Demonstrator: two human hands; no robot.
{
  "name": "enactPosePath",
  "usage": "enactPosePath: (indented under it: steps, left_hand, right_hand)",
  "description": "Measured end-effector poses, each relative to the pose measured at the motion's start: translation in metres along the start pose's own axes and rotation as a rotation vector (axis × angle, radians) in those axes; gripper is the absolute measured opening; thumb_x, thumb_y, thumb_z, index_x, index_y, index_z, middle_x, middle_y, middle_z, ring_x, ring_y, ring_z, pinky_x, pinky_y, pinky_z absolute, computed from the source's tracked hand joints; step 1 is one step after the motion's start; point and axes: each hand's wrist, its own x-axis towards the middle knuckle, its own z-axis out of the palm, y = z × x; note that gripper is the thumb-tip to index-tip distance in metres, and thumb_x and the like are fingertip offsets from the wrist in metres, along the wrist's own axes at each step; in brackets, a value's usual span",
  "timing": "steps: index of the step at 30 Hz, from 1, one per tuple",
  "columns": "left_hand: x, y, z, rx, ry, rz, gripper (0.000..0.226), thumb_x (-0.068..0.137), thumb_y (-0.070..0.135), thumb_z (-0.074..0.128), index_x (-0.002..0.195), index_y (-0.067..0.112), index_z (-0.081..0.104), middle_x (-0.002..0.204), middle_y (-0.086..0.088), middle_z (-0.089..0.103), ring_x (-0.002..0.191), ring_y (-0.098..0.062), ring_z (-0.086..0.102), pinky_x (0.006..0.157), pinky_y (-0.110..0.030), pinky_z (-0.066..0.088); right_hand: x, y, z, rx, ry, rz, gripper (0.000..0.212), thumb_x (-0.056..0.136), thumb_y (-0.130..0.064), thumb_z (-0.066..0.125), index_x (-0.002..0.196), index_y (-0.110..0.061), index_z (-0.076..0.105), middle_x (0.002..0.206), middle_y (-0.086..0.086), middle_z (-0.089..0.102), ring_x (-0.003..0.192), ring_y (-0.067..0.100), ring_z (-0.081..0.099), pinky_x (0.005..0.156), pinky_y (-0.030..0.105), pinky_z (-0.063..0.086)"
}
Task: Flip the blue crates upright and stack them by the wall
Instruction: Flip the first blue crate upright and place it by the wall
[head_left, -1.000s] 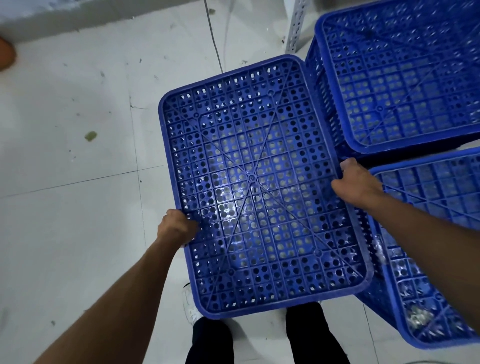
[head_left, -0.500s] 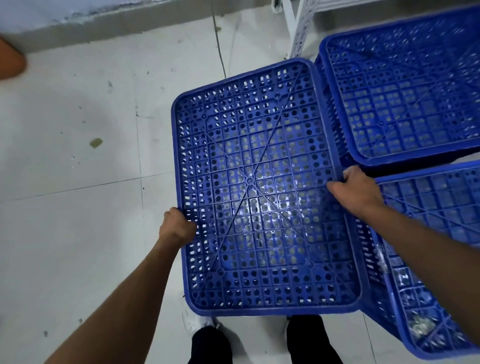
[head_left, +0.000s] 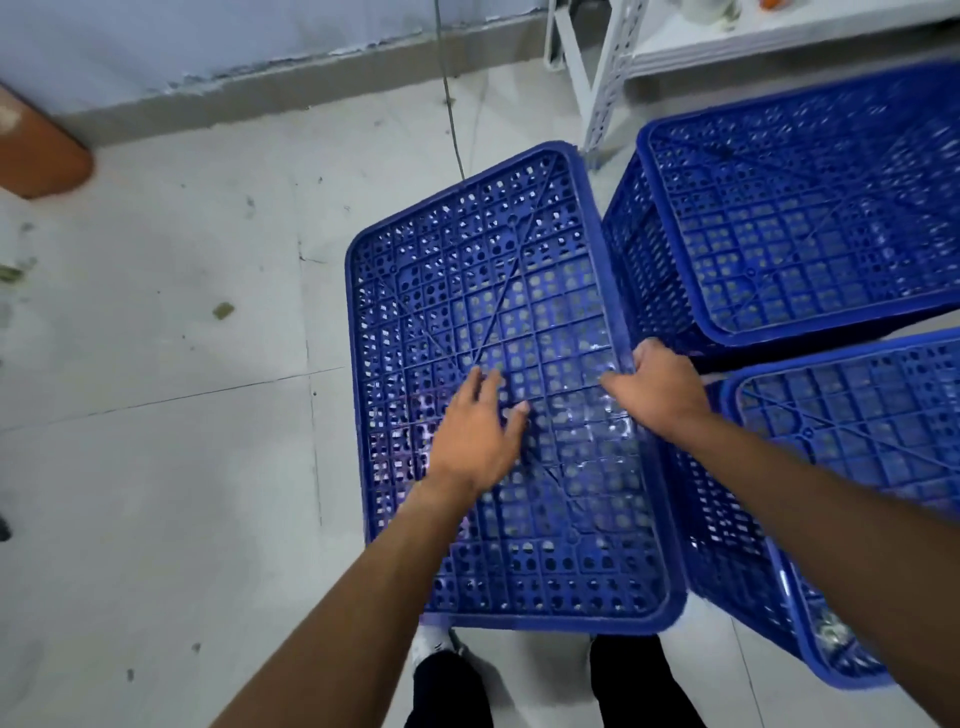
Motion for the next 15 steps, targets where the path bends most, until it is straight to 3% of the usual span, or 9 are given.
enactPosePath:
  steps: [6,10,15]
  left_hand:
    - [-0.018,0.028,-0.031,-0.025,-0.017,0.106,0.066,0.101,0.055,0.034,0.156,0.019,0.026,0.165,-0.006,0.02,0.15,-0.025,0.023,0.116,-0.042,0.03]
    - [-0.036,0.0,-0.057,-0.013,-0.04,0.048,0.069,0.099,0.06,0.036,0.151,0.014,0.034,0.154,-0.009,0.039,0.137,-0.031,0.044,0.106,-0.041,0.04]
    - [-0.051,-0.045,-0.071,0.068,0.015,-0.071,0.092,0.084,0.076,0.047,0.146,0.008,0.04,0.146,-0.013,0.048,0.134,-0.03,0.046,0.106,-0.042,0.042]
  right_hand:
    - [-0.033,-0.06,0.002,-0.094,-0.094,-0.077,0.038,0.08,-0.041,0.072,0.081,-0.014,0.045,0.074,0.005,0.055,0.067,0.025,0.055,0.054,0.035,0.04]
    - [-0.048,-0.095,0.006,-0.114,-0.178,-0.13,0.038,0.083,-0.037,0.072,0.072,-0.016,0.042,0.063,0.004,0.046,0.059,0.023,0.048,0.052,0.034,0.038]
    - [-0.065,-0.148,0.037,-0.054,-0.304,-0.196,0.037,0.086,-0.033,0.069,0.068,-0.016,0.041,0.059,0.007,0.047,0.054,0.026,0.052,0.054,0.041,0.047]
